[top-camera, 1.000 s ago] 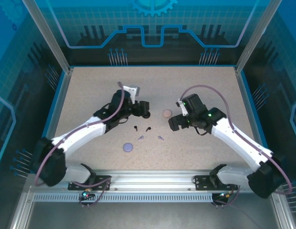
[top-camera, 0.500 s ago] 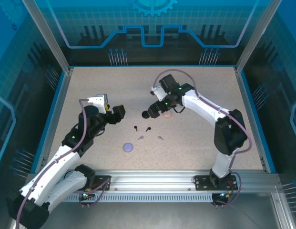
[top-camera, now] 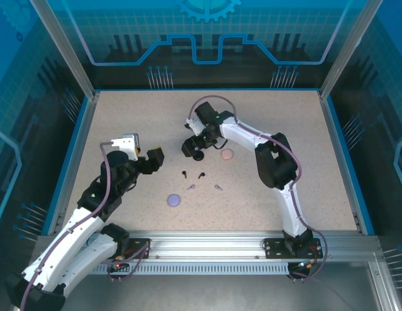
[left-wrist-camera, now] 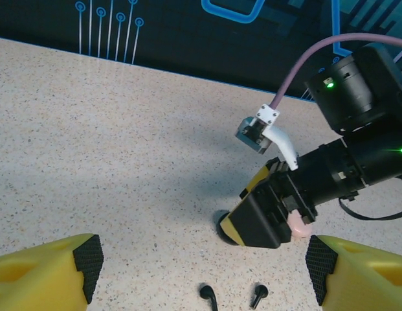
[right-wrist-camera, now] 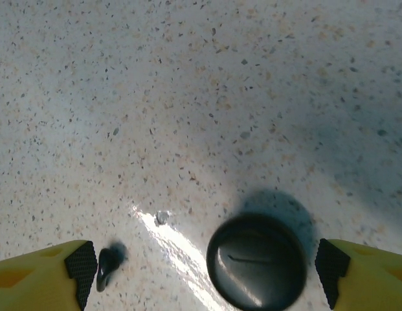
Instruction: Insert wireless bluetooth earbuds into charging case
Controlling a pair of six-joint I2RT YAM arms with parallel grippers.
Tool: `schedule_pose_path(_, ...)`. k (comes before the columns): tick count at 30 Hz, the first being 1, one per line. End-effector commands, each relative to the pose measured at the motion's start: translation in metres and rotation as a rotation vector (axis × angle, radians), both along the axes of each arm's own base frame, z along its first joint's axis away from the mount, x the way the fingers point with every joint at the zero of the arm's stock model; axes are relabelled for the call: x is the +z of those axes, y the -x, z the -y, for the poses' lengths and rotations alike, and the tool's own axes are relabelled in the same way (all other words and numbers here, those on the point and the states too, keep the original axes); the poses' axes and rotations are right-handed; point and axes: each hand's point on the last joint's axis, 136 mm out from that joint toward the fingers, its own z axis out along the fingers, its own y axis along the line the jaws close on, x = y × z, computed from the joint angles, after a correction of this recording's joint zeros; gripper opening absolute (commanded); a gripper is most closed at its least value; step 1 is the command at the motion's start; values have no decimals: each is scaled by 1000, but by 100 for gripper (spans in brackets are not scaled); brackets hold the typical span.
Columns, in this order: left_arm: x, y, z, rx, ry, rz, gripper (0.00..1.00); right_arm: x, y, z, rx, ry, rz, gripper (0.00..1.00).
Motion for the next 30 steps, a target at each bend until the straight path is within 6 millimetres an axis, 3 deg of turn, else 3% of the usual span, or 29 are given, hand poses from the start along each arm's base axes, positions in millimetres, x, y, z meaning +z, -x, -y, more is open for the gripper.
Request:
schedule_pose_path(1, -6, 0, -8, 31, -22, -13, 85, -4, 2, -19, 28, -46, -52, 90)
schedule_pose_path(2, -6, 0, -8, 29, -22, -14, 85, -1, 1, -21, 31, -50, -48, 90)
schedule_pose_path(3, -6, 0, -8, 30, -22, -15, 85, -14, 2, -21, 34, -33, -67, 90)
schedule_pose_path(6, -6, 1, -8, 30, -20, -17, 85, -21, 2, -21, 37, -24, -80, 90)
schedule_pose_path(11, -7, 0, -10, 42, -21, -16, 86, -25, 7, -20, 51, -20, -103, 90)
schedule_pose_path(26, -9, -2, -10, 53, -20, -23, 86, -32, 22, -7, 64, 7, -121, 86)
schedule_pose_path(27, -9, -2, -10, 52, -18, -24, 87, -20, 21, -8, 65, -5, -101, 86)
schedule_pose_path(30, -11, -3, -10, 52, -19, -28, 87, -18, 25, -6, 70, -7, -102, 85)
